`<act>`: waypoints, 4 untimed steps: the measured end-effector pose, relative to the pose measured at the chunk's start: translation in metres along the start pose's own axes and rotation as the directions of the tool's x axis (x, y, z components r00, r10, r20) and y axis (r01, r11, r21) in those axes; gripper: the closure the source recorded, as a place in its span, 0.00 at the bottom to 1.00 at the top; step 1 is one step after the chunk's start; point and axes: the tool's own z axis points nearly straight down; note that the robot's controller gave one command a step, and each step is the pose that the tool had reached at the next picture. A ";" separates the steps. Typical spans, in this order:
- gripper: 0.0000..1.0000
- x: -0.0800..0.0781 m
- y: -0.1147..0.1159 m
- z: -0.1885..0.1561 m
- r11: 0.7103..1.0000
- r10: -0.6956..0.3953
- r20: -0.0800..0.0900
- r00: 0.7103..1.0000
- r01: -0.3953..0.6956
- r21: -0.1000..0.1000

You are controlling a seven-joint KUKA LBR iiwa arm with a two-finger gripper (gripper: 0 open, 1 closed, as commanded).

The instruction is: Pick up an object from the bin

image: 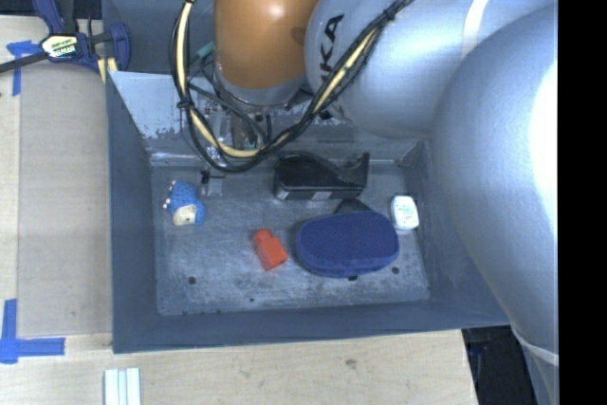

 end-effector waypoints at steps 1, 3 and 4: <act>0.00 0.026 -0.006 0.108 0.986 -0.169 -0.008 0.986 0.169 0.001; 0.00 0.024 -0.006 0.104 0.986 -0.165 0.000 0.986 0.165 0.000; 0.00 0.034 0.027 0.126 0.916 -0.401 -0.004 0.916 0.401 -0.001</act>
Offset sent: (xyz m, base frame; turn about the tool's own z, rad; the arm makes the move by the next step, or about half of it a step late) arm -0.0244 -0.0050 -0.1047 -0.1683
